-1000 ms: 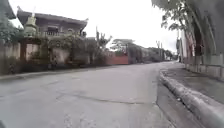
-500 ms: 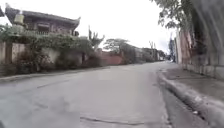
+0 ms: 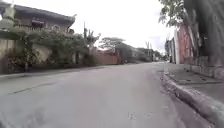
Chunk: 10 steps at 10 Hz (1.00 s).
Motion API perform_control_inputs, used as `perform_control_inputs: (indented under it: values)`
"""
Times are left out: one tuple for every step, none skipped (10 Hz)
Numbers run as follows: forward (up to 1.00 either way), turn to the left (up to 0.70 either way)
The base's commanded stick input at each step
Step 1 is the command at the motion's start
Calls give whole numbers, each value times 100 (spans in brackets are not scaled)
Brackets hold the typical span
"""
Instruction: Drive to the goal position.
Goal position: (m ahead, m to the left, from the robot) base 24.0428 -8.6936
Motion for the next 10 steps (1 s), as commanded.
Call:
perform_control_inputs:
  values:
    - [100,6]
    - [100,6]
    - [100,6]
    - [100,-34]
    - [100,-34]
    - [100,-34]
    - [100,-34]
    - [100,-34]
    - [100,1]
    - [100,6]
